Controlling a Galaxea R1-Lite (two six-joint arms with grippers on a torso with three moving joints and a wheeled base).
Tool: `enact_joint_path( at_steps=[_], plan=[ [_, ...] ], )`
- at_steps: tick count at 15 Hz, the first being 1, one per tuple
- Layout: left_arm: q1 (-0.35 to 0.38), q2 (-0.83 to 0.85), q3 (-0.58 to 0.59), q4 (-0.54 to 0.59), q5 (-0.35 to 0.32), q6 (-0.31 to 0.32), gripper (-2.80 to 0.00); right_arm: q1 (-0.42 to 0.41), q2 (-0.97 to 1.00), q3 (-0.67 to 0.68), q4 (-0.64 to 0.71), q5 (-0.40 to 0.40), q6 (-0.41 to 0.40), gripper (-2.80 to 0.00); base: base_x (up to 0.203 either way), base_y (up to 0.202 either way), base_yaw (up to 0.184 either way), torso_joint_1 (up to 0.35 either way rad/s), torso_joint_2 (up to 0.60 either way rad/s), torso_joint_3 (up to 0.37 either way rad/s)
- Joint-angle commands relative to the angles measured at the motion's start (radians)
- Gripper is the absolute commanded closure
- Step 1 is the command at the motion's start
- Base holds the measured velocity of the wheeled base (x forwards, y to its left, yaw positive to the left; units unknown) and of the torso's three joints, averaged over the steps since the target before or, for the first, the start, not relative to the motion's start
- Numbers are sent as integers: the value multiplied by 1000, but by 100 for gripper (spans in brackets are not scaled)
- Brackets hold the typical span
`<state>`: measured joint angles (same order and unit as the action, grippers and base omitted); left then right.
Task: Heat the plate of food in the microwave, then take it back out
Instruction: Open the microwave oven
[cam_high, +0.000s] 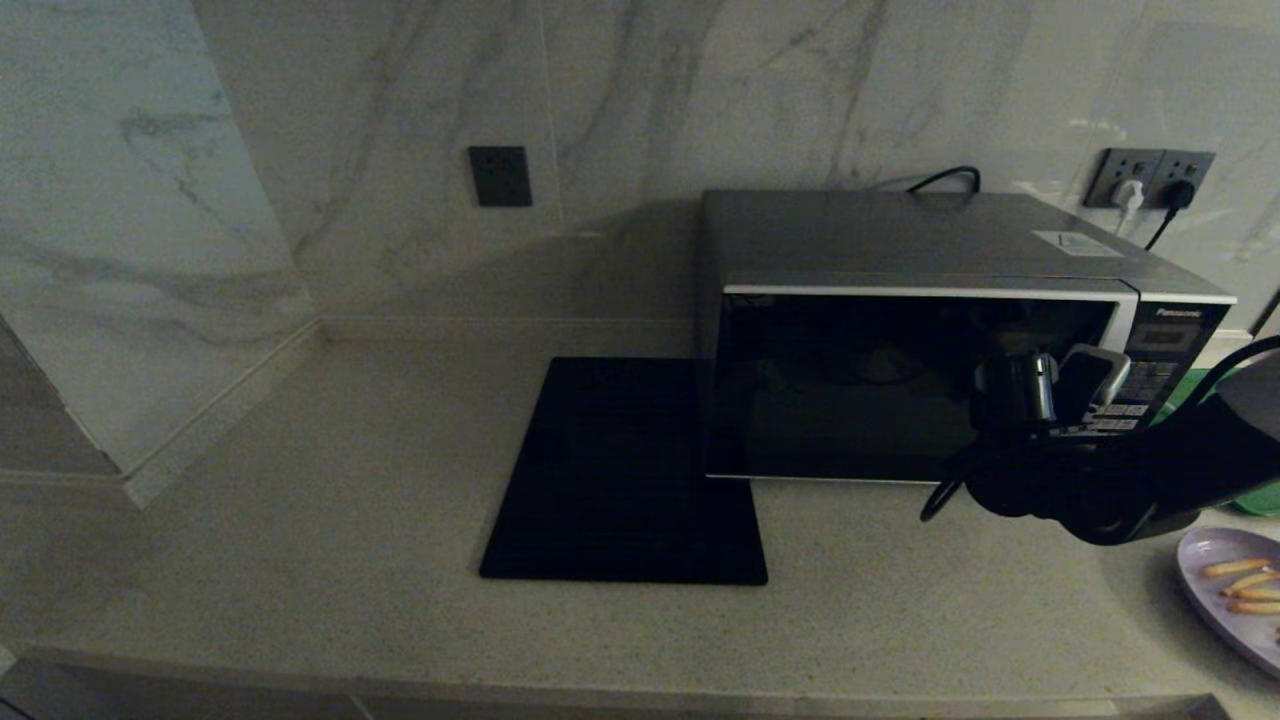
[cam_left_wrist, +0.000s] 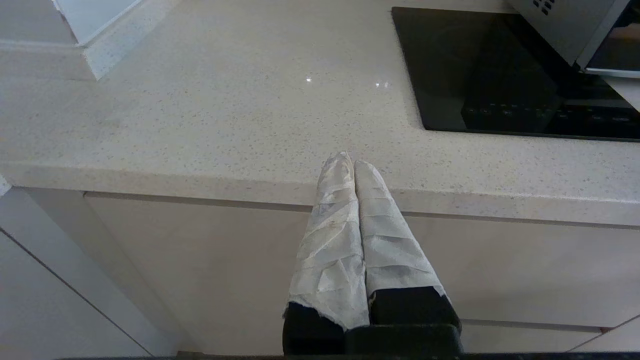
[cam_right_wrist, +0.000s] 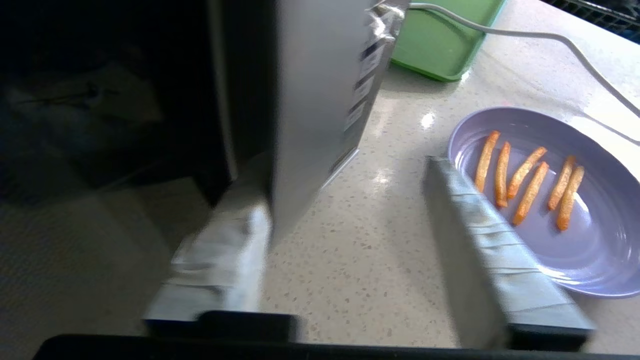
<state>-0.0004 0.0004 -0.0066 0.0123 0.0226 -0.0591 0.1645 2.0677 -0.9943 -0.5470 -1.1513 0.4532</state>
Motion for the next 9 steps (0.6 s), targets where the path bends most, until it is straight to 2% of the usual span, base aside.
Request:
enact_joint_path(
  at_steps=[1, 9],
  plan=[
    [0, 0, 0, 0, 0, -1, 0, 1, 5, -1, -2, -4, 4, 0, 0, 0, 0, 0, 0, 0],
    [0, 1, 0, 0, 0, -1, 0, 3, -15, 11, -1, -5, 4, 0, 0, 0, 0, 0, 0, 0]
  ],
)
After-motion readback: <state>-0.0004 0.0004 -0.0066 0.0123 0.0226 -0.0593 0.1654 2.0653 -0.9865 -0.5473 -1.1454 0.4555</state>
